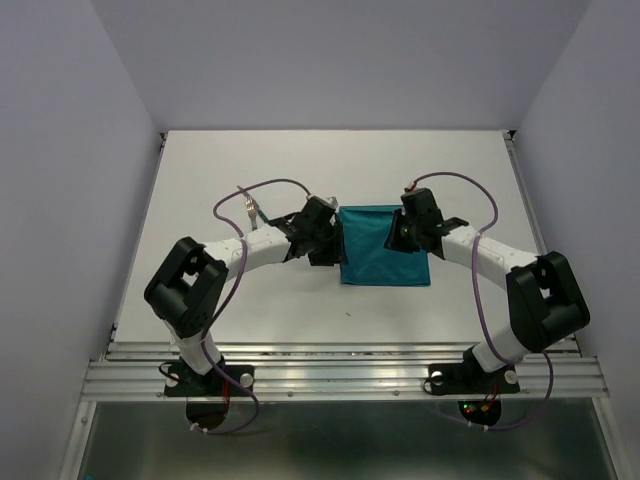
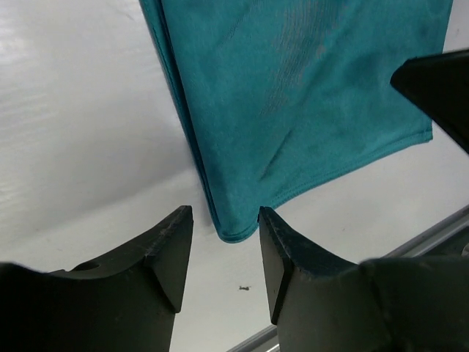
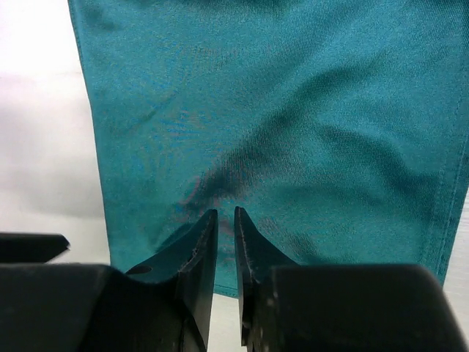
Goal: Fold the napkin into a case and place the utensils inside
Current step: Smooth out the lower triangle-folded napkin at the center of the board.
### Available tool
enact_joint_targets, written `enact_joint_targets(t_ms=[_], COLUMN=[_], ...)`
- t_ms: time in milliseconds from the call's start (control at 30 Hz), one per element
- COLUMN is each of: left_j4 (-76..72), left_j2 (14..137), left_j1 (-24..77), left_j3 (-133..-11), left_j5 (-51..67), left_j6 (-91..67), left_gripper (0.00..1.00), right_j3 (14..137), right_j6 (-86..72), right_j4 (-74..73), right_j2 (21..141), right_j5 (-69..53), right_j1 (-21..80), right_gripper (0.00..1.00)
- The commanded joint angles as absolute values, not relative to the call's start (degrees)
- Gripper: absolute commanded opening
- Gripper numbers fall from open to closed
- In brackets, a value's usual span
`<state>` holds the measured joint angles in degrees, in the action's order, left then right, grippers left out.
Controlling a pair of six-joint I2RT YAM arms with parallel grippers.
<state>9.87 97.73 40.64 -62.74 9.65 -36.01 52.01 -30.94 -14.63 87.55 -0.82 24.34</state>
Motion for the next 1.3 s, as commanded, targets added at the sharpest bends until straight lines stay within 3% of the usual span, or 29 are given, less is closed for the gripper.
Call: enact_joint_targets(t_ms=[0, 167, 433, 567, 667, 867, 1267], left_j4=[6.51, 6.06, 6.06, 6.15, 6.15, 5.89, 4.66], left_j2=[97.47, 100.81, 102.48, 102.92, 102.66, 101.95, 100.28], left_j1=[43.06, 45.0, 45.09, 45.09, 45.18, 45.17, 45.09], left_j3=[-60.47, -61.61, -60.12, -59.77, -59.15, -56.96, -55.81], left_j5=[10.72, 10.46, 10.9, 10.81, 9.93, 8.61, 7.74], left_j6=[-40.34, -41.48, -42.98, -43.33, -43.33, -42.98, -40.87], left_gripper=[0.52, 0.49, 0.33, 0.31, 0.25, 0.0, 0.0], right_j3=[52.91, 53.26, 49.93, 48.61, 47.55, 46.32, 43.16], right_j6=[-30.76, -30.15, -27.78, -27.51, -27.6, -27.51, -28.04], right_j4=[-15.29, -16.52, -17.75, -18.11, -18.02, -17.49, -16.87], right_j2=[85.61, 85.25, 83.58, 83.93, 84.46, 85.34, 86.4], right_j5=[4.83, 5.97, 3.96, 3.08, 2.29, 0.79, 2.36], right_j1=[23.56, 21.71, 11.96, 11.43, 11.43, 11.43, 11.43], right_gripper=[0.22, 0.3, 0.38, 0.48, 0.5, 0.51, 0.46])
